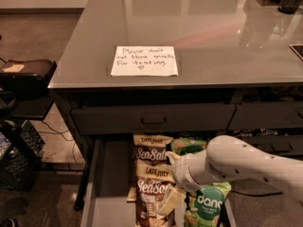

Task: Pick brown chip bag from middle drawer and place on counter

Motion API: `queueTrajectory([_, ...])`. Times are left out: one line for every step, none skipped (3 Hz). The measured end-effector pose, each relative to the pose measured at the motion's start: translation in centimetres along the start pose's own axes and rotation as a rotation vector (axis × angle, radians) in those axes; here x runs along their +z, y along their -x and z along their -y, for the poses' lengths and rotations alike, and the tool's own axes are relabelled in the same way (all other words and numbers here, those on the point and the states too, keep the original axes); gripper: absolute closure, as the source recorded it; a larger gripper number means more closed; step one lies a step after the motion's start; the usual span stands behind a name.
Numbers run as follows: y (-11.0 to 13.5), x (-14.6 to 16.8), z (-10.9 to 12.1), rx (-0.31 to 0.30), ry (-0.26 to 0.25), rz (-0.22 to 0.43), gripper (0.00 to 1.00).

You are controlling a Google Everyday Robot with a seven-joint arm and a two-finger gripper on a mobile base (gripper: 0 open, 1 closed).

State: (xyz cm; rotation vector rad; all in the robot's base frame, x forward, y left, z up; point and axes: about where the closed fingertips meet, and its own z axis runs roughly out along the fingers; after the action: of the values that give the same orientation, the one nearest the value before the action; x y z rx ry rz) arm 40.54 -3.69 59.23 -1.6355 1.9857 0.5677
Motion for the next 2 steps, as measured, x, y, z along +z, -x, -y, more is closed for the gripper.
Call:
queueTrajectory([-0.6,0.6,0.2,-0.026,-0.014,-0.024,0.0])
queueTrajectory([-3.0,2.7,1.8,-0.075,-0.059,-0.075,0.0])
